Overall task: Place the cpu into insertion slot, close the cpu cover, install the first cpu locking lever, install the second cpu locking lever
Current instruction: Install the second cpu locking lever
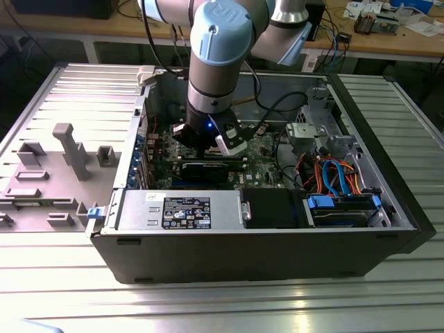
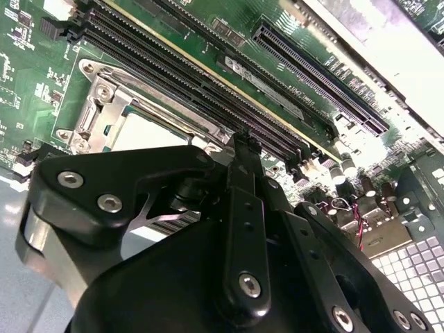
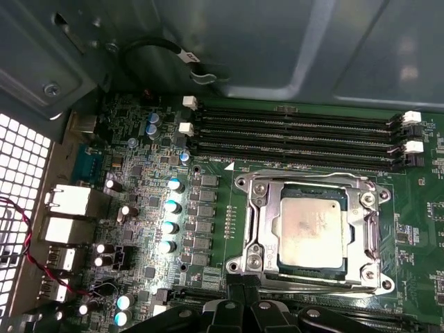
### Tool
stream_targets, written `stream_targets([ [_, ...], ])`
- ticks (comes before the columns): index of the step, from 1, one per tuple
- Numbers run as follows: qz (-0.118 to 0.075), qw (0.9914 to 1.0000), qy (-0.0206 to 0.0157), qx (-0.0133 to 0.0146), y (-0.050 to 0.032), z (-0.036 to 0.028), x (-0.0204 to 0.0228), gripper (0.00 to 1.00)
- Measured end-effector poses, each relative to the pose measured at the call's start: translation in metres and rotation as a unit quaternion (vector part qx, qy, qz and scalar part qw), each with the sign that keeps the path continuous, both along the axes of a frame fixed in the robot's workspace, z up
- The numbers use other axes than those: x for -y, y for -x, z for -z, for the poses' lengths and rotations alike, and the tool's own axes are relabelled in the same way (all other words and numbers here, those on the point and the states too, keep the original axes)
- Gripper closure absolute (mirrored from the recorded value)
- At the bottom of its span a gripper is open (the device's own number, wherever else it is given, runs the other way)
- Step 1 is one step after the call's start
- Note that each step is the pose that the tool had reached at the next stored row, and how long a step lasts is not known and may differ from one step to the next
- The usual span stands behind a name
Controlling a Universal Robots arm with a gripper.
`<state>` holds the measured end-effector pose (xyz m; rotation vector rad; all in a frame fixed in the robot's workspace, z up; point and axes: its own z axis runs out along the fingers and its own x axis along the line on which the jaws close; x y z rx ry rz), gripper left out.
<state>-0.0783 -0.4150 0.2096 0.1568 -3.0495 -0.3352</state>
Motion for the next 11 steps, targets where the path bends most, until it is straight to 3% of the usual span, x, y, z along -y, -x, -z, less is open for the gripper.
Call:
stream_targets([
  [8,0.000,1.00000,-0.0001,0.0000,0.0000,0.0003,0.0000,0.89],
  [11,0.000,1.00000,-0.0022,0.0001,0.0011,0.0024,0.0000,0.89],
])
